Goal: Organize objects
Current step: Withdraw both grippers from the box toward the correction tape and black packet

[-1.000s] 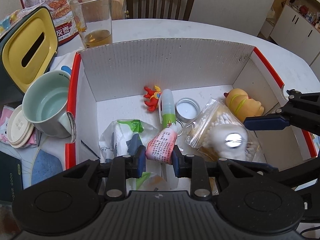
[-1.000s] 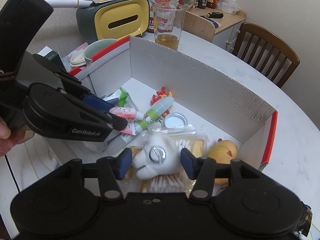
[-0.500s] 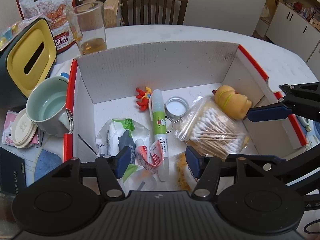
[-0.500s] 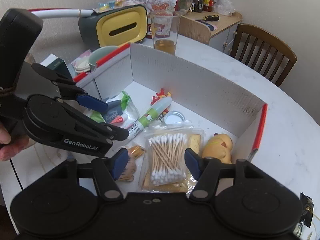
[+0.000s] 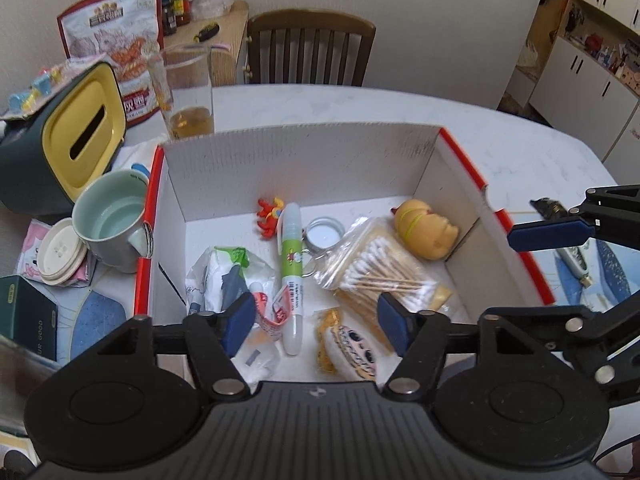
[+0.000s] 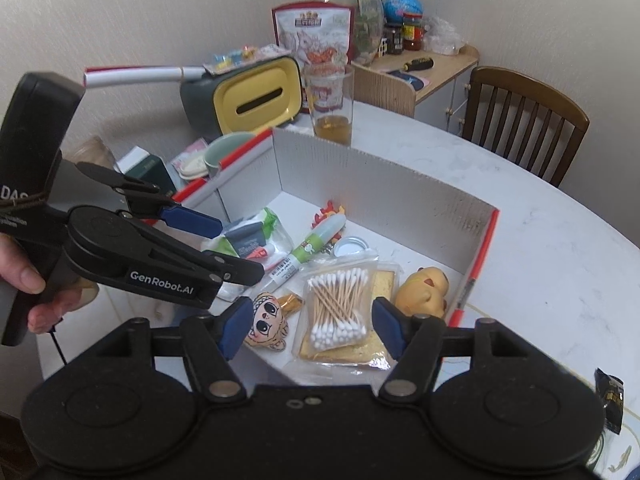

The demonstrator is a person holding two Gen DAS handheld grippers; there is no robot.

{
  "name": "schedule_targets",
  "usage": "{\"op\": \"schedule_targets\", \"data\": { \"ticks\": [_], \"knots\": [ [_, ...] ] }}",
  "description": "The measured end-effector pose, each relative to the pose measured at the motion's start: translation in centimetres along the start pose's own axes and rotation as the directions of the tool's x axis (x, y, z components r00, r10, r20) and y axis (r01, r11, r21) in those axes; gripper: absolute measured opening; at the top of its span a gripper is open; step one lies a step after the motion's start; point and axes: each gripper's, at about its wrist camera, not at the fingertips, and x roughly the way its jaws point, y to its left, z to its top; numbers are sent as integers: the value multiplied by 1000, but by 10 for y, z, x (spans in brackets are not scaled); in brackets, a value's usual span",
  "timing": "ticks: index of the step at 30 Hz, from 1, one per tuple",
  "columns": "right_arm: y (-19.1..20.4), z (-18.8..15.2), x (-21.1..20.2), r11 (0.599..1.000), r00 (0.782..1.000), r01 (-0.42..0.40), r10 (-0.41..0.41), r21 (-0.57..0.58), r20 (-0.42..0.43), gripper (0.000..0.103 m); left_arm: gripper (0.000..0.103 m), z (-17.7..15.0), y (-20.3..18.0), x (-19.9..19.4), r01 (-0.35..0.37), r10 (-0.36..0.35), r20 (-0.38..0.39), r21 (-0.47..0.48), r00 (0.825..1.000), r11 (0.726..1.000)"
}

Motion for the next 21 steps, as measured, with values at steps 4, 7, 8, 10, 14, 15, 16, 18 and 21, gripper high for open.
{"op": "schedule_targets", "data": {
  "ticks": [4, 7, 8, 10, 14, 15, 16, 18, 21],
  "knots": [
    [-8, -6, -22, 1000, 999, -12, 12, 15, 37, 72, 69, -2, -12, -12, -8, 8, 33, 1, 999, 1000],
    [-16, -10, -36, 999, 998, -18, 17, 26, 60, 73, 69, -2, -22, -18, -39, 39, 58, 1, 998, 999],
    [-20, -13, -41, 999, 998, -19, 17, 30, 66, 73, 69, -2, -25, -19, -43, 43, 65, -3, 997, 999],
    [-27, -19, -51, 999, 997, -17, 14, 38, 76, 74, 69, -2, -30, -22, -42, 42, 74, -7, 996, 999],
    [-43, -30, -67, 998, 996, -10, 4, 63, 90, 76, 69, -4, -43, -28, -36, 37, 97, -13, 995, 999],
    [-47, -33, -72, 998, 995, -9, 2, 68, 96, 77, 69, -5, -47, -30, -33, 34, 103, -15, 994, 999],
    [-51, -36, -75, 997, 995, -8, 1, 74, 102, 79, 72, -5, -51, -32, -28, 30, 108, -14, 994, 1000],
    [-60, -42, -84, 996, 993, -2, -8, 86, 114, 80, 78, -6, -61, -34, -21, 22, 117, -11, 993, 1000],
    [-74, -55, -97, 995, 992, 15, -28, 102, 127, 85, 78, -6, -79, -37, -10, 11, 125, -1, 992, 1000]
  ]
}}
